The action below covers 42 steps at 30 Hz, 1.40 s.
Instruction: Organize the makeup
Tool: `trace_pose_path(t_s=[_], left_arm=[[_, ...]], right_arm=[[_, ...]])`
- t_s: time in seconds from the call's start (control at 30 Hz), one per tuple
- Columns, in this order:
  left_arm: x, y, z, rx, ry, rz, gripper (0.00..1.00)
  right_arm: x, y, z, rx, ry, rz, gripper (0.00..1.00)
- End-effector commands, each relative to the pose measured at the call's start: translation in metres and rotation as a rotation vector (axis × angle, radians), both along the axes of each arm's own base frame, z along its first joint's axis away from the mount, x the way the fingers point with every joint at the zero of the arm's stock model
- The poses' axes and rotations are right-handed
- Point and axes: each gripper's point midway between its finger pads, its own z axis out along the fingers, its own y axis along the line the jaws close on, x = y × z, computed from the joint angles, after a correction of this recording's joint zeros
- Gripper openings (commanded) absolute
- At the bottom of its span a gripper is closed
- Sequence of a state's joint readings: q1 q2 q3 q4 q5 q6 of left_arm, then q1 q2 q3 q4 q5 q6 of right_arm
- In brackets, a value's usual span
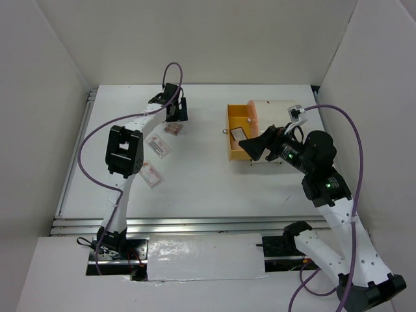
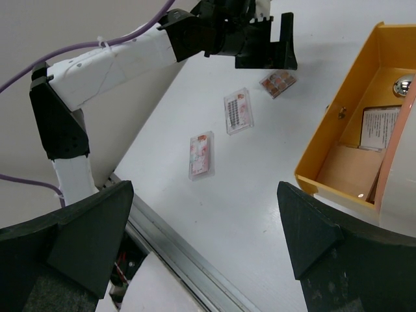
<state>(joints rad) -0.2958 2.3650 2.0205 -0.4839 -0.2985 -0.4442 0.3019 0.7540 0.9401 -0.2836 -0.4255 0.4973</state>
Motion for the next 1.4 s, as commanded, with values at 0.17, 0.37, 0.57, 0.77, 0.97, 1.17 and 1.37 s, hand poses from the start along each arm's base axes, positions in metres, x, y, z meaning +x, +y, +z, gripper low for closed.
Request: trace_pose_path(t_s=[0.17, 0.37, 0.57, 0.77, 0.97, 1.17, 1.37], left_arm=[[0.000, -0.009, -0.002, -0.049, 0.000, -0.186, 0.99], [-0.004, -0.010, -0.011, -0.076, 0.044, -0.212, 0.99], [-0.026, -0.003, -0.020, -0.072, 0.066, -0.158, 0.99], [-0.043, 0.001, -0.039, 0.047, 0.124, -0.121, 0.98], [-0.048, 0.004, -0.047, 0.077, 0.148, -0.093, 0.87], [-0.051, -0.003, -0.055, 0.109, 0.187, -0.101, 0.59], [-0.053, -0.032, -0.001, -0.086, 0.066, -0.129, 0.41]], right_arm=[[0.003, 0.004, 0.010, 0.010, -0.035, 0.015, 1.00], [0.003, 0.003, 0.012, 0.010, -0.041, 0.004, 1.00], [0.004, 0.005, 0.010, 0.014, -0.035, 0.013, 1.00], [0.004, 0.005, 0.011, 0.024, -0.036, 0.016, 1.00], [0.005, 0.006, 0.010, 0.024, -0.034, 0.019, 1.00], [0.005, 0.006, 0.010, 0.026, -0.036, 0.014, 1.00], [0.005, 0.004, 0.011, 0.021, -0.036, 0.005, 1.00]])
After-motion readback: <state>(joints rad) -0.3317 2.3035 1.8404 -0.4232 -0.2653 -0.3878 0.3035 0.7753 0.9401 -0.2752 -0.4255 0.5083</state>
